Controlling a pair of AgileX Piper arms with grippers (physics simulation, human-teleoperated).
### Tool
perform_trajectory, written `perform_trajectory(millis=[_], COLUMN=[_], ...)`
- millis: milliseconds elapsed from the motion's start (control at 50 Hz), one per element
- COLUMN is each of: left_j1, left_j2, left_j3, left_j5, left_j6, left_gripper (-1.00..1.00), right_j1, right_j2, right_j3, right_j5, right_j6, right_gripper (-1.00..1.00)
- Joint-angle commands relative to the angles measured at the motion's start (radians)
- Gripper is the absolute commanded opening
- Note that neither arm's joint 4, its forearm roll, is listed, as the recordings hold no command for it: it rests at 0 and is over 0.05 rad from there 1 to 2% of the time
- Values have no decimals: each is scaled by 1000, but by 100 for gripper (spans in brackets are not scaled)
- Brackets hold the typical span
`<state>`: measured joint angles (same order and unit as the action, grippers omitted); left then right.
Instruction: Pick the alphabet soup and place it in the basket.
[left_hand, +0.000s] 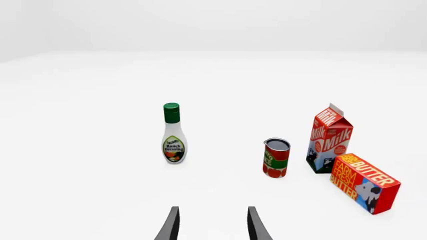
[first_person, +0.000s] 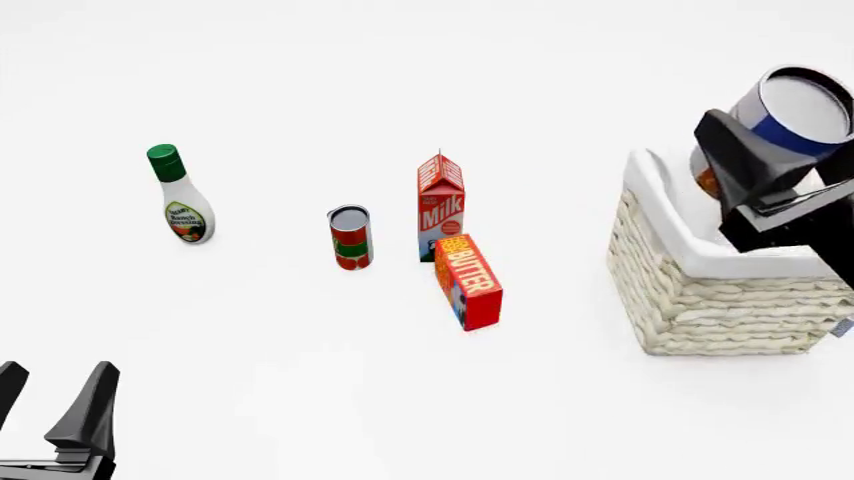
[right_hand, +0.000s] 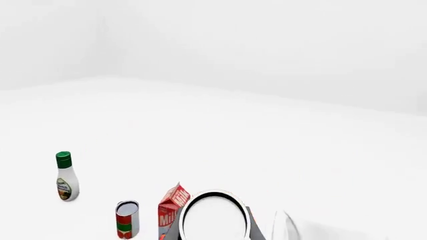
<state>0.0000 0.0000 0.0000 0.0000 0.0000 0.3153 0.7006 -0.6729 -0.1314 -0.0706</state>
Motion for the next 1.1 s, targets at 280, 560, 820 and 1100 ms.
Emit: perform_trajectory(millis=[280, 560, 820, 1100], left_j1=[0, 0, 0, 0], left_j2=[0, 0, 0, 0], left_j3=[0, 0, 0, 0], left_j5=[0, 0, 0, 0], left_j6=[0, 0, 0, 0], left_gripper=[100, 100, 100, 100], right_j1=[-244, -365, -429, -444], right_j2=[-90, -39, 37, 101], right_j3=[-90, -112, -166, -175], right_j5=[161, 177, 219, 256], right_j6=[22, 19, -14, -98], right_gripper=[-100, -100, -100, -100])
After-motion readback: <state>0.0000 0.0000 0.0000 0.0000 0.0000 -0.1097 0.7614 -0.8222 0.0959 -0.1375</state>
